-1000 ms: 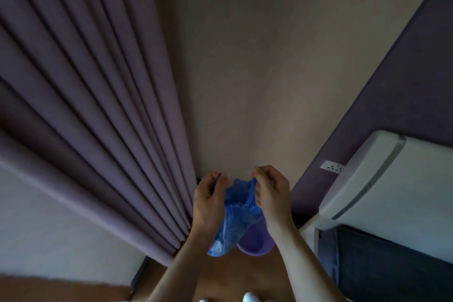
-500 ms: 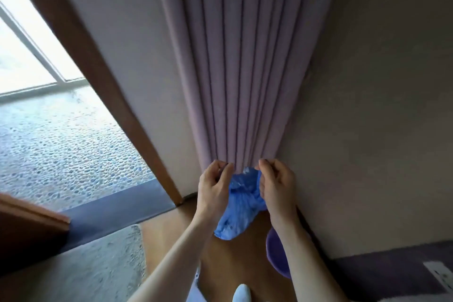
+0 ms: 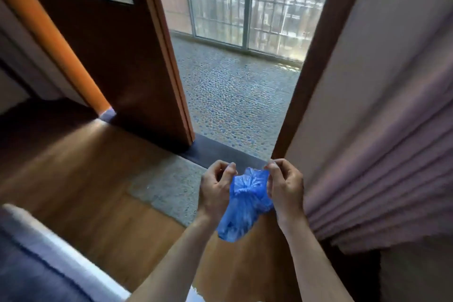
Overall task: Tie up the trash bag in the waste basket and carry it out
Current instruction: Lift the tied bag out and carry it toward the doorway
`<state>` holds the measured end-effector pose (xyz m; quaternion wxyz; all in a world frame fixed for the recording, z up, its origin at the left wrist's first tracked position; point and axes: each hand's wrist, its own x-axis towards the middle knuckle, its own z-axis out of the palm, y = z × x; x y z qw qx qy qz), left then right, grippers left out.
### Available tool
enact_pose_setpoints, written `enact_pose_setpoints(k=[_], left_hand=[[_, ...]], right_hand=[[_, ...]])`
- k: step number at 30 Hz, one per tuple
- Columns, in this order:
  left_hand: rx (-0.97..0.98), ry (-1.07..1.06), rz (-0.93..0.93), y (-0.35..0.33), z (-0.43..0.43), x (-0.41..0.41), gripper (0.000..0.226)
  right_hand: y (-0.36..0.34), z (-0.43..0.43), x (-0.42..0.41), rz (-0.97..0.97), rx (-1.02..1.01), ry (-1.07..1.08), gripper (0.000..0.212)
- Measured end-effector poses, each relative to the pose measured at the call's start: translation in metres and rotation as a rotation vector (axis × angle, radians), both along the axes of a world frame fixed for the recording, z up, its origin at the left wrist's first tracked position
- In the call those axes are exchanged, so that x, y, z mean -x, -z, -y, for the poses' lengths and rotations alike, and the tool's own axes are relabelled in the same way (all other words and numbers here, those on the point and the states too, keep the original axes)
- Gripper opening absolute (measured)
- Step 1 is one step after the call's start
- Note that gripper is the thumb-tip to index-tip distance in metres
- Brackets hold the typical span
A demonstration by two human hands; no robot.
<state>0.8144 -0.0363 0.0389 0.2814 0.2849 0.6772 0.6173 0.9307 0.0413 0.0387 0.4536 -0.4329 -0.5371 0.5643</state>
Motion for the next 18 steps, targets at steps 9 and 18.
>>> enact_pose_setpoints(k=[9, 18], left_hand=[[-0.023, -0.355, 0.057, 0.007, 0.111, 0.13, 0.028], [-0.041, -0.578, 0.028, 0.011, 0.243, 0.23, 0.027]], right_hand=[[0.008, 0.073, 0.161, 0.021, -0.015, -0.406, 0.027], [0.008, 0.179, 0.3, 0.052, -0.082, -0.741, 0.034]])
